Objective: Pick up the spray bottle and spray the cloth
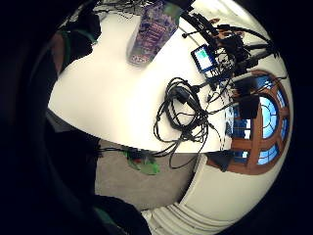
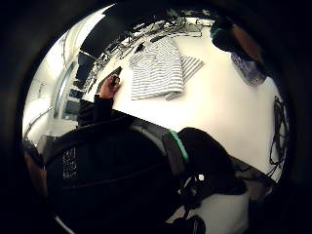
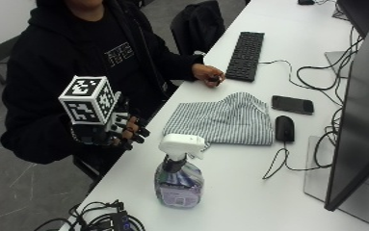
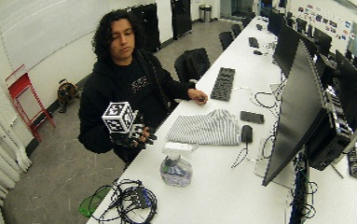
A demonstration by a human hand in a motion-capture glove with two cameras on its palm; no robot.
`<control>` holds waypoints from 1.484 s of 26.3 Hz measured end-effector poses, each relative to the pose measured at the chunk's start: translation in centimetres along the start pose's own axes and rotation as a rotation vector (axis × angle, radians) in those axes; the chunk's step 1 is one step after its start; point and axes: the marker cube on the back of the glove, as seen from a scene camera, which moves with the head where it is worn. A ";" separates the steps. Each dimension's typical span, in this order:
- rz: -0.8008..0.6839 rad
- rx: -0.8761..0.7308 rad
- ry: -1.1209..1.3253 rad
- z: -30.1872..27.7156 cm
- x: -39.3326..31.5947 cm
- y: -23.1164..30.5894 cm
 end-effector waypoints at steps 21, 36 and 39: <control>0.181 0.167 -0.029 -1.9 4.7 -0.5; 0.437 0.539 -0.965 -1.8 12.9 -12.5; 0.453 0.570 -1.024 -0.8 12.1 -16.0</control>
